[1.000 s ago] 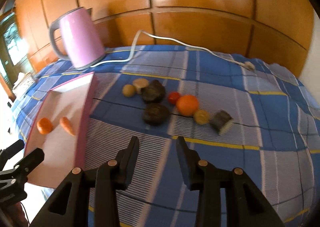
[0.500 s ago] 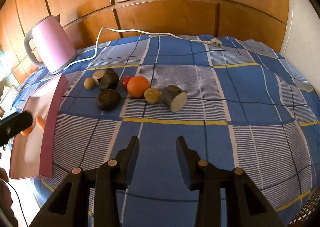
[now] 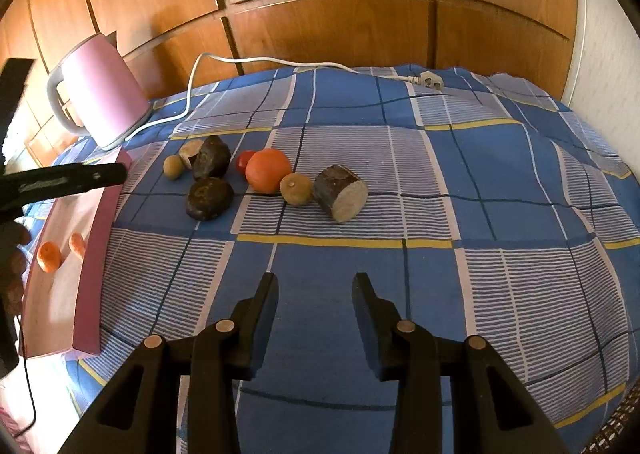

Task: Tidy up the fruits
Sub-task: 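Reach the left tool to the small yellow round fruit and grasp it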

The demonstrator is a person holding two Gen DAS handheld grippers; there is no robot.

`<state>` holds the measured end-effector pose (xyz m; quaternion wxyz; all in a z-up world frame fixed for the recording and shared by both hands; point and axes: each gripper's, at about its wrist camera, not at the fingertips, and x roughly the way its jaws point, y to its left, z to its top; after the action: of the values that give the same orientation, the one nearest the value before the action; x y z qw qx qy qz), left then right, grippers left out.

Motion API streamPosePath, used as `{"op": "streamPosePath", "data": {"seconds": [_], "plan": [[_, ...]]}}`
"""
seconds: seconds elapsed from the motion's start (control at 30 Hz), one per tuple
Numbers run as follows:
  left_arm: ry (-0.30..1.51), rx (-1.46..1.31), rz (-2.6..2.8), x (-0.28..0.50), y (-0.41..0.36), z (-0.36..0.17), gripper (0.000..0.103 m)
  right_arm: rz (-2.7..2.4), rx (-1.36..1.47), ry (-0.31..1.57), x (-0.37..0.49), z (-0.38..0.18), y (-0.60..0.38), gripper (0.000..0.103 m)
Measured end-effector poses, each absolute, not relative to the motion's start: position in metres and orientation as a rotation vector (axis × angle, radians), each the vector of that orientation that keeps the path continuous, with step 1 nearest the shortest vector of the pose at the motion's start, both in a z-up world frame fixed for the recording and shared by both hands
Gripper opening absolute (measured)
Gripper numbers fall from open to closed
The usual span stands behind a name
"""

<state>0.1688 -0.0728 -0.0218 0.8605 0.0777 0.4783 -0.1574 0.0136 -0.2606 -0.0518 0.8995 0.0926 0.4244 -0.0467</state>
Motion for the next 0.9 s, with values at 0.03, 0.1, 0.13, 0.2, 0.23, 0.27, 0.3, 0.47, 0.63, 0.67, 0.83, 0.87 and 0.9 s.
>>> {"op": "streamPosePath", "data": {"seconds": [0.03,0.1,0.13,0.2,0.23,0.27,0.3,0.47,0.63,0.67,0.83,0.87,0.9], "plan": [[1.007,0.173,-0.326,0.174,-0.075,-0.025,0.064,-0.097,0.193,0.88,0.014,-0.052,-0.261,0.039],[1.024,0.186,-0.34,0.184,-0.081,-0.032,0.061,-0.095,0.195,0.883,0.015,-0.054,-0.262,0.039],[1.032,0.19,-0.346,0.189,-0.084,-0.036,0.061,-0.094,0.195,0.887,0.015,-0.055,-0.263,0.039],[1.047,0.201,-0.351,0.196,-0.089,-0.042,0.059,-0.09,0.191,0.895,0.016,-0.057,-0.262,0.039],[1.054,0.205,-0.35,0.2,-0.091,-0.044,0.057,-0.091,0.189,0.898,0.017,-0.058,-0.262,0.039],[1.063,0.205,-0.354,0.203,-0.092,-0.046,0.054,-0.091,0.19,0.902,0.017,-0.059,-0.263,0.039],[1.072,0.203,-0.365,0.206,-0.095,-0.049,0.052,-0.091,0.194,0.906,0.018,-0.06,-0.263,0.039],[1.098,0.222,-0.382,0.216,-0.103,-0.06,0.028,-0.095,0.201,0.915,0.02,-0.063,-0.265,0.039],[1.063,0.157,-0.416,0.201,-0.096,-0.051,0.027,-0.088,0.194,0.918,0.02,-0.064,-0.263,0.039],[1.042,0.151,-0.428,0.191,-0.094,-0.045,0.027,-0.089,0.194,0.916,0.019,-0.063,-0.263,0.039],[0.996,0.087,-0.477,0.151,-0.082,-0.025,0.028,-0.092,0.229,0.915,0.02,-0.062,-0.269,0.039],[0.989,0.074,-0.483,0.143,-0.08,-0.022,0.028,-0.091,0.238,0.919,0.021,-0.063,-0.27,0.039],[0.982,0.058,-0.489,0.132,-0.077,-0.019,0.028,-0.089,0.259,0.928,0.02,-0.065,-0.271,0.039]]}}
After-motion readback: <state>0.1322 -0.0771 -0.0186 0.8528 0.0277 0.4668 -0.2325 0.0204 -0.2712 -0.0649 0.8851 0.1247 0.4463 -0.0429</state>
